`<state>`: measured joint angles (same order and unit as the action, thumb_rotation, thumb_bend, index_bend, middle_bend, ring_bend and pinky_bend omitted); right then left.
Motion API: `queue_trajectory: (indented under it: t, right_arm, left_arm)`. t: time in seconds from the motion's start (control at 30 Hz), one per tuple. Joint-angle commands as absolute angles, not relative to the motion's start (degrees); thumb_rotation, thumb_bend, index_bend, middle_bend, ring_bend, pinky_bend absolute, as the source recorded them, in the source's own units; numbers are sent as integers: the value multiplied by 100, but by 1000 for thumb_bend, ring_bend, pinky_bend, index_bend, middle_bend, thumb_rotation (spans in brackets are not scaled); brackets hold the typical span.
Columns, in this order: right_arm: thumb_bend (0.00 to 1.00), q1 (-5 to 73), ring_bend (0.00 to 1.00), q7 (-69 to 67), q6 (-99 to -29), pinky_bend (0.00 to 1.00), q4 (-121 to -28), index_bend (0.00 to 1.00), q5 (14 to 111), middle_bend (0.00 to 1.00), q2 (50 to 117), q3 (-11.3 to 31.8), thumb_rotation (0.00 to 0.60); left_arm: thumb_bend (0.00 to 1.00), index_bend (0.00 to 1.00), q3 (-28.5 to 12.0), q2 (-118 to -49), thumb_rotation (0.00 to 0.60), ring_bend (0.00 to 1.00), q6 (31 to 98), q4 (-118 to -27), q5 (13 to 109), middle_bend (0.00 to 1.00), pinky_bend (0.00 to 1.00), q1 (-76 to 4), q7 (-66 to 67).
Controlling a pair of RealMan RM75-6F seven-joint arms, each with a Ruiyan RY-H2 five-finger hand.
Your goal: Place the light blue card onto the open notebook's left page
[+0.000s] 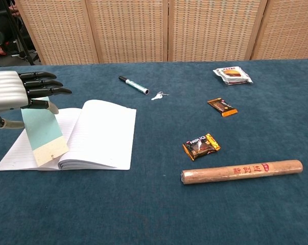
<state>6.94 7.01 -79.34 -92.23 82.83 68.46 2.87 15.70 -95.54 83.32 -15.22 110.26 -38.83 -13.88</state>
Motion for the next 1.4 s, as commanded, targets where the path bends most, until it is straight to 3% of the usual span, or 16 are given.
queue_trajectory:
  t: [0.03,1.4]
  right_arm:
    - [156,702,0,743,-7915,0,-9220,0,8267,0,6862,287,600]
    - [156,729,0,873,-7890,0,-9234,0,8226,0,6918,290,600]
  left_arm:
    - [250,307,1602,-9581,600,0,8325,-1426,11013,0,0,-3843,-1446]
    - [250,307,1809,-9711,600,0,8144,-1158,10936,0,0,-3831,-1483]
